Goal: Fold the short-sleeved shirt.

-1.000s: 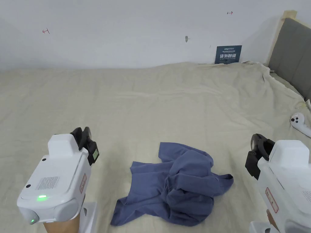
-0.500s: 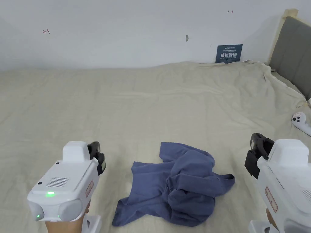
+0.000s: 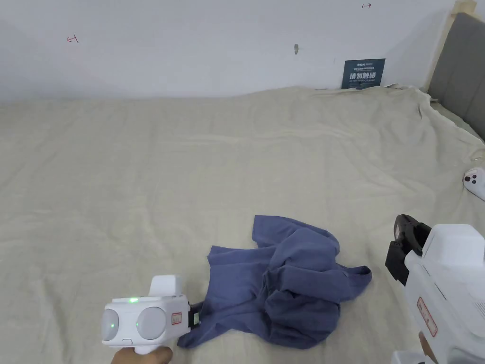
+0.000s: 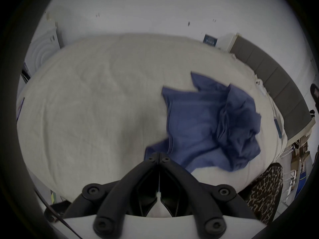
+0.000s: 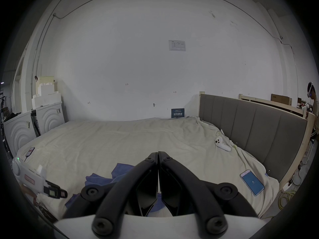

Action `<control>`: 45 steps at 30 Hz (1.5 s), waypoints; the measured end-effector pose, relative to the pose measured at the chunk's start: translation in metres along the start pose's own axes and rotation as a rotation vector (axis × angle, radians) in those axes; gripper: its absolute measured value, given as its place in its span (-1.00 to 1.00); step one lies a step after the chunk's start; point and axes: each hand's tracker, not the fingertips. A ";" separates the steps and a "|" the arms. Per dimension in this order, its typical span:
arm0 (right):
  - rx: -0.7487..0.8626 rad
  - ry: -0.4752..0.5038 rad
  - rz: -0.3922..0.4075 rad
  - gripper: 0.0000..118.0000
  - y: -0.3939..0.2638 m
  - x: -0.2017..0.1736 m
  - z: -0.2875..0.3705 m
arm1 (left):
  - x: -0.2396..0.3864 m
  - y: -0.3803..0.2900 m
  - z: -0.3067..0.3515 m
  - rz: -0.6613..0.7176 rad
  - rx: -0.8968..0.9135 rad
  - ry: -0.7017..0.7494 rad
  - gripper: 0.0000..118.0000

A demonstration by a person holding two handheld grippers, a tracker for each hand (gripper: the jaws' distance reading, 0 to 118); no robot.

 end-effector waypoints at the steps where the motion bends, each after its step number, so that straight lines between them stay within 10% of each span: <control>1: -0.003 0.000 -0.001 -1.00 -0.001 0.001 -0.001 | -0.001 -0.003 -0.005 0.002 -0.004 0.006 -0.65; 4: -0.012 -0.002 0.000 -1.00 -0.003 0.002 -0.002 | 0.000 -0.009 -0.015 0.005 -0.041 0.013 0.09; 13: -0.035 -0.001 -0.005 -1.00 -0.012 0.006 -0.007 | 0.012 -0.014 -0.036 -0.023 -0.084 0.073 0.15; 21: -0.048 0.000 -0.021 -1.00 -0.019 0.014 -0.015 | 0.024 -0.014 -0.029 -0.130 -0.088 0.018 -0.95; 32: -0.337 -0.002 -0.063 -0.97 -0.042 0.041 -0.089 | 0.010 0.002 0.031 -0.098 0.092 -0.080 -1.00; 37: -0.535 -0.002 -0.046 0.55 -0.071 0.048 -0.145 | 0.003 0.013 0.048 -0.057 0.134 -0.129 -1.00; 45: -0.765 -0.026 -0.046 0.54 -0.114 0.037 -0.192 | 0.001 0.016 0.050 -0.033 0.149 -0.165 -1.00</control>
